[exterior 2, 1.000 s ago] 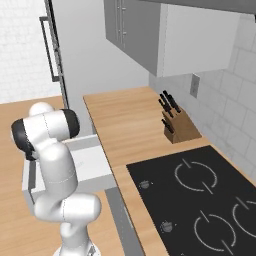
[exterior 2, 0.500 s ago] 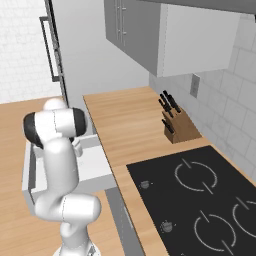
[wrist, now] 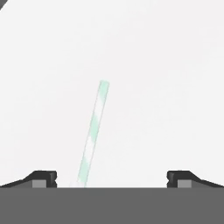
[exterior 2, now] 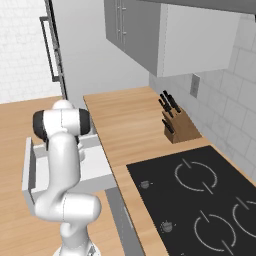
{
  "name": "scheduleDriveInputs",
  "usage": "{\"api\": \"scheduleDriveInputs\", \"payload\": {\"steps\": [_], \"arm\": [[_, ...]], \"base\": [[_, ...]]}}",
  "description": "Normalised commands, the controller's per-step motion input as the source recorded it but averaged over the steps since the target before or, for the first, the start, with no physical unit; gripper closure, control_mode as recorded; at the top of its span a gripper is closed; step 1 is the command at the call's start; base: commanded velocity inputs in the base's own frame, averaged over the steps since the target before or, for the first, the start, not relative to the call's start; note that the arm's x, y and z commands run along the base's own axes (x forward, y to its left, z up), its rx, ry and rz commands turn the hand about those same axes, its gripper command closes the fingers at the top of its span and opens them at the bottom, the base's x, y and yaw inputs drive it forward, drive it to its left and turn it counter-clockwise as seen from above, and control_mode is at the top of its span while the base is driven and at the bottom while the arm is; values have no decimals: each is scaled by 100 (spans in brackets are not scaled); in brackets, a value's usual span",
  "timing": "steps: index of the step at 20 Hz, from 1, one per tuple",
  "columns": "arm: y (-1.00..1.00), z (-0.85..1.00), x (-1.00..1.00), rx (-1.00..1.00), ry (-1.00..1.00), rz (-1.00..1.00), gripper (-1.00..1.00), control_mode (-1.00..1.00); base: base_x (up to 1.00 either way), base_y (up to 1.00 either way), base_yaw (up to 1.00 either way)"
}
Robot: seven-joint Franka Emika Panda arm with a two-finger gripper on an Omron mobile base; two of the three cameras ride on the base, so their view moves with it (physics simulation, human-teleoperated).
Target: Take a straw from the drawer in front and place it inside the glass cup on the dining counter.
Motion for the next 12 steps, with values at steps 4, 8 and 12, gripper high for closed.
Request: {"api": "scheduleDriveInputs", "payload": {"steps": [4,8,12], "arm": [[0,-36,7,0,0,-21,-100,-100],[0,-34,3,0,0,-17,-100,-100],[0,-29,9,0,0,-12,-100,-100]], "base": [[0,0,0],[0,0,0],[0,0,0]]}}
